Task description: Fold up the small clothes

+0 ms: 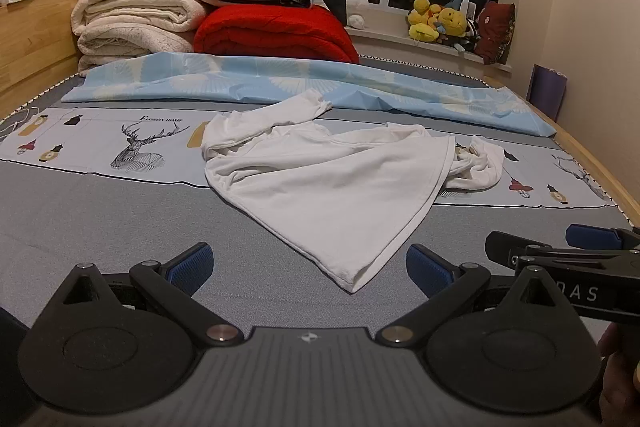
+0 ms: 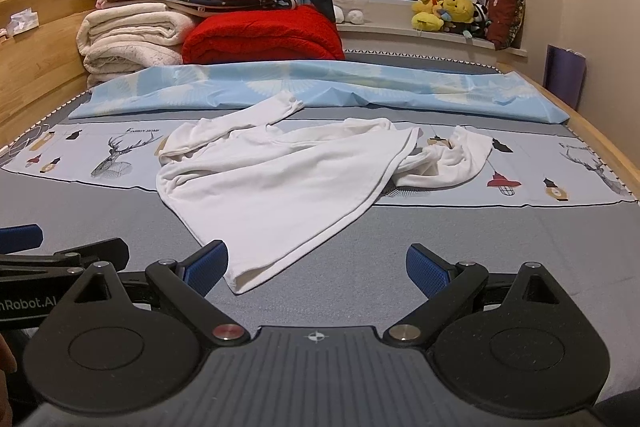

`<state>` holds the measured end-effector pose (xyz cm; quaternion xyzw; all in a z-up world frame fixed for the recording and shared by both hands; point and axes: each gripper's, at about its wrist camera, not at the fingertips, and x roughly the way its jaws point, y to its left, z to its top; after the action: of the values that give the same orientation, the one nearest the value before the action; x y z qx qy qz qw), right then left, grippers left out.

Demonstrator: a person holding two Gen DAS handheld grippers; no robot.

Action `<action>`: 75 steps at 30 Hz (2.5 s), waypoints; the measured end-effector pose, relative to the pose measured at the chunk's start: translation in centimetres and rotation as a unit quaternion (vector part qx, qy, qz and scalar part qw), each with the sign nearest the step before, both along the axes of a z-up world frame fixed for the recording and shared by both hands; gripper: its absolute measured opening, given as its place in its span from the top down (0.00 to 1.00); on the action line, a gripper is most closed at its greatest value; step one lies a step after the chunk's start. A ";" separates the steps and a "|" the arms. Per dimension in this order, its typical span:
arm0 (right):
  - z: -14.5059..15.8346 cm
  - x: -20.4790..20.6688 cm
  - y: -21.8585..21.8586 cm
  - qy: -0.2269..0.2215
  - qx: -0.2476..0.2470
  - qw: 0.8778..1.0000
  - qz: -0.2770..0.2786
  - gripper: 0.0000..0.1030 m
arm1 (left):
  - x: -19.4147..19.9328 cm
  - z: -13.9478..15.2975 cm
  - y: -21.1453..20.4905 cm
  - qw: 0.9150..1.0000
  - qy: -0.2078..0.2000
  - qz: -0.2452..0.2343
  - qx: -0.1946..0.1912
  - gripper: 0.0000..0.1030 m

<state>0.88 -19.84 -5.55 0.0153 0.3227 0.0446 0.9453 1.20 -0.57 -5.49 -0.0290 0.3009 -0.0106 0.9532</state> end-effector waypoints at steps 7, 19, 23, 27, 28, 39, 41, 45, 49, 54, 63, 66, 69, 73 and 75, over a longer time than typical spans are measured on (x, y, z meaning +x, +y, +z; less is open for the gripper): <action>0.0 0.0 0.1 0.001 0.000 1.000 0.000 0.07 | 0.0 -0.1 0.0 1.000 0.000 0.000 0.000 0.00; 0.0 0.0 0.2 0.001 -0.001 1.000 -0.001 0.08 | 0.0 -0.2 -0.1 1.000 0.000 0.000 0.001 0.00; 0.0 0.0 0.2 0.002 -0.001 1.000 -0.001 0.08 | 0.0 -0.1 -0.1 1.000 0.000 0.000 0.001 0.00; 0.0 0.0 0.2 0.002 -0.002 1.000 -0.001 0.08 | 0.0 -0.2 -0.1 1.000 0.000 0.000 0.001 0.00; 0.0 0.0 0.2 0.002 -0.002 1.000 -0.001 0.08 | 0.0 -0.2 -0.1 1.000 0.000 0.000 0.001 0.00; 0.0 0.1 -0.8 -0.012 -0.004 1.000 -0.020 0.11 | 0.1 -0.7 0.0 1.000 0.004 0.000 0.007 0.00; 0.4 0.5 -1.8 -0.015 0.010 0.999 -0.034 0.13 | 0.3 -0.9 0.2 1.000 0.006 0.005 0.008 0.00; 2.6 2.4 -4.5 -0.037 0.016 0.999 -0.032 0.24 | 1.0 -1.4 0.6 1.000 0.011 0.012 0.012 0.05; 4.2 5.2 -7.8 -0.076 0.011 0.997 -0.019 0.44 | 3.0 -2.5 0.7 0.999 0.039 0.017 0.017 0.21; 0.5 7.7 -11.6 -0.013 0.023 0.998 -0.063 0.75 | 7.3 -5.2 0.0 0.997 0.076 0.017 0.008 0.38; 0.5 8.7 -14.4 -0.010 0.050 0.997 -0.061 0.77 | 16.1 -12.9 -1.7 0.981 0.177 0.053 -0.054 0.38; 0.5 9.5 -13.9 -0.003 0.051 0.996 -0.070 0.77 | 17.0 -14.1 -2.5 0.981 0.181 0.054 -0.048 0.55; 0.2 9.5 -14.3 0.001 0.059 0.995 -0.081 0.77 | 17.6 -14.0 -3.4 0.983 0.181 -0.003 -0.019 0.93; -0.3 9.6 -14.3 0.009 0.072 0.993 -0.093 0.77 | 17.3 -11.3 -2.1 0.977 0.180 -0.108 0.038 0.94; -0.2 9.7 -14.1 0.007 0.077 0.993 -0.093 0.77 | 16.7 -9.4 0.1 0.965 0.192 -0.174 0.051 0.95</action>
<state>10.55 -33.98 -5.73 0.1187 0.3219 -0.0192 0.9391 17.89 -0.49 -14.89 0.0704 0.4786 -0.1550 0.8614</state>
